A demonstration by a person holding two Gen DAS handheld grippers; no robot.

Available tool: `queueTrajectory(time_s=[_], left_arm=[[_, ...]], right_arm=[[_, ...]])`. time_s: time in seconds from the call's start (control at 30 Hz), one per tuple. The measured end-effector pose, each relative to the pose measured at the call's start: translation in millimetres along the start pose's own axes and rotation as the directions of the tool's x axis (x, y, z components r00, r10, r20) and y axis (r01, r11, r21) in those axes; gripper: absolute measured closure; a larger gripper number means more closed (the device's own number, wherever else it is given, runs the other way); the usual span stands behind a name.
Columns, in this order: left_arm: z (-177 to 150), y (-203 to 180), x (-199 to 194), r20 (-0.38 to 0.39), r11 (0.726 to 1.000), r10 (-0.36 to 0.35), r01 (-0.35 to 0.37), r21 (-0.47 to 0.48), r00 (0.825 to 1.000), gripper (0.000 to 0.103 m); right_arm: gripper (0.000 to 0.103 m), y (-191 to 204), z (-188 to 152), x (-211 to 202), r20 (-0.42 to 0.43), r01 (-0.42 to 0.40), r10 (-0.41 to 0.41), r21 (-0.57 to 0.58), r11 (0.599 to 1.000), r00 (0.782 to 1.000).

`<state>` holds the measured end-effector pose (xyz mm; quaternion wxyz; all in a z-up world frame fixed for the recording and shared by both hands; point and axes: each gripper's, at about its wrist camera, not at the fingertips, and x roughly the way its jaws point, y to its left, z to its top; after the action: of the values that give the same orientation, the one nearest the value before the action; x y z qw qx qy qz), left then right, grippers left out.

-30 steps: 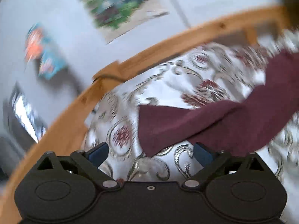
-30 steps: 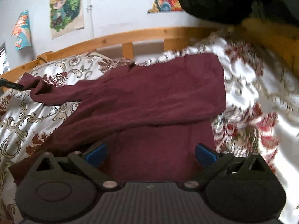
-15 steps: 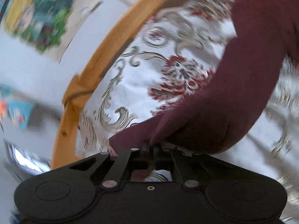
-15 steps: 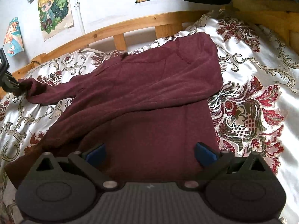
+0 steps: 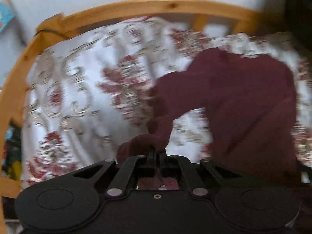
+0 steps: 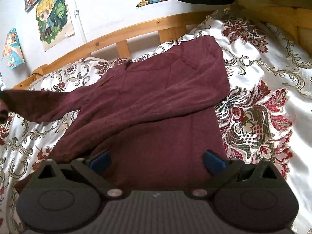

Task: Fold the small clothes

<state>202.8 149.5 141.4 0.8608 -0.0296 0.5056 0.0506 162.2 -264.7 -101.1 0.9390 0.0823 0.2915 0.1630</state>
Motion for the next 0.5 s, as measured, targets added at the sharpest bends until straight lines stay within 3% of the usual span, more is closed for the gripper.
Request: queueTrajectory(time_s=[0.1, 0.27, 0.5], left_arm=[[2, -34, -15, 0.002, 0.993, -0.114, 0.114, 0.040, 0.993, 0.102], [0, -99, -20, -0.032, 0.954, -0.262, 0.263, 0.144, 0.965, 0.102], [0, -183, 19, -0.118, 0.882, -0.382, 0.400, 0.249, 0.917, 0.102]], right_arm=[[0.000, -3, 5, -7, 0.021, 0.003, -0.003, 0.003, 1.000, 1.000], [0.000, -15, 17, -20, 0.079, 0.037, -0.039, 0.022, 0.999, 0.996], [0.000, -42, 33, -36, 0.146, 0.115, -0.124, 0.074, 0.991, 0.981]])
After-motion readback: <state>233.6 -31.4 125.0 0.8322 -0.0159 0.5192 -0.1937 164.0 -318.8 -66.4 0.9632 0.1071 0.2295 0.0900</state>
